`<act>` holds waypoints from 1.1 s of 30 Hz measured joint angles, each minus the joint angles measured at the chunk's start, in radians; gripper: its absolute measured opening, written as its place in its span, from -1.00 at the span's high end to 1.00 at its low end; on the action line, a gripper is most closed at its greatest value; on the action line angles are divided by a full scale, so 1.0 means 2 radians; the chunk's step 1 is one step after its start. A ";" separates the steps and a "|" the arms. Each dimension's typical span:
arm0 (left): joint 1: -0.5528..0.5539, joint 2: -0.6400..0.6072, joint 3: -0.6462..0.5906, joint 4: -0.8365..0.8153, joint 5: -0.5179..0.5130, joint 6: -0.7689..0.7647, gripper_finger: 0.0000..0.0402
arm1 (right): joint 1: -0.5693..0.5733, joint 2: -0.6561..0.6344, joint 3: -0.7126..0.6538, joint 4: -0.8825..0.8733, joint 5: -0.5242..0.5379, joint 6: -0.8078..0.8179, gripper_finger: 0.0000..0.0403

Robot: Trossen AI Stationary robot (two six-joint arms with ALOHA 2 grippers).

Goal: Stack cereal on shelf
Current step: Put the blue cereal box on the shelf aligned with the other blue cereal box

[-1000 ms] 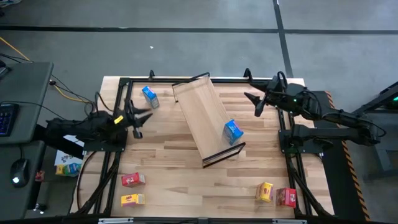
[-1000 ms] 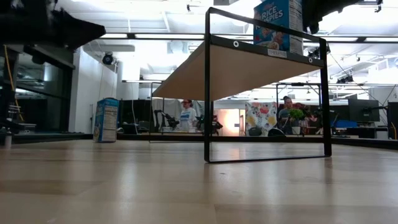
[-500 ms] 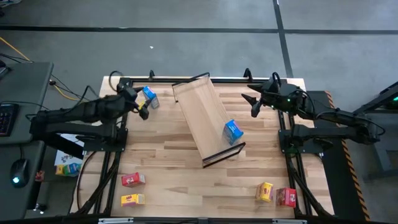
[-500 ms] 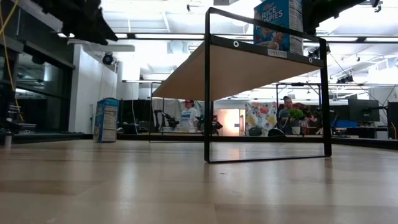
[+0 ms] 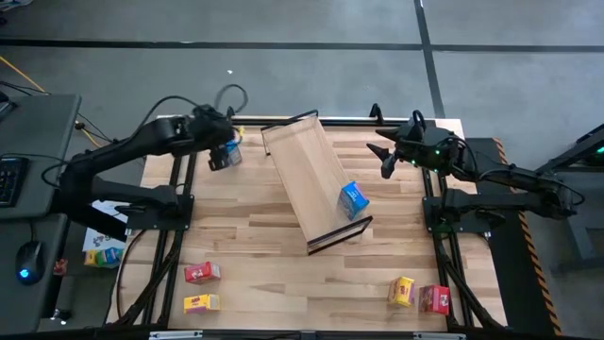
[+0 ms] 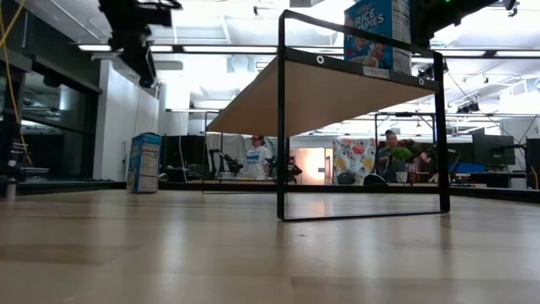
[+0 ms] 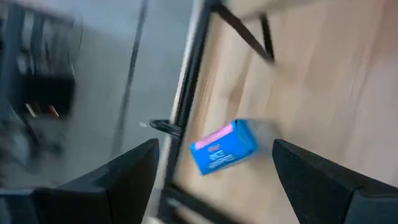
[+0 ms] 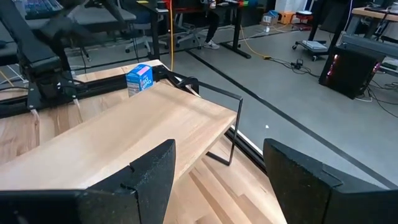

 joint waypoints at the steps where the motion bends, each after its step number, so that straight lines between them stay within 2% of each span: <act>1: 0.001 0.011 0.000 -0.001 0.000 0.033 -0.52 | 0.000 0.000 0.000 -0.002 0.000 0.000 -0.17; 4: 0.004 0.041 0.000 -0.013 0.000 0.079 -0.52 | 0.000 0.000 0.000 -0.015 0.000 0.006 -0.17; 11: 0.004 0.081 0.000 -0.068 -0.006 0.122 -0.52 | 0.000 0.000 0.000 -0.044 0.000 0.012 -0.17; 18: 0.011 0.121 0.000 -0.064 -0.005 0.200 -0.52 | 0.000 0.000 0.000 -0.045 0.000 0.023 -0.17; 22: 0.027 0.159 0.000 -0.057 -0.001 0.218 -0.52 | 0.000 0.000 0.000 -0.045 0.000 0.031 -0.17; 26: 0.039 0.190 0.000 -0.056 -0.020 0.228 -0.52 | 0.000 0.000 0.000 -0.045 0.000 0.030 -0.17; 33: 0.065 0.207 0.000 -0.043 -0.027 0.237 -0.52 | 0.000 0.000 0.000 -0.045 -0.001 0.029 -0.17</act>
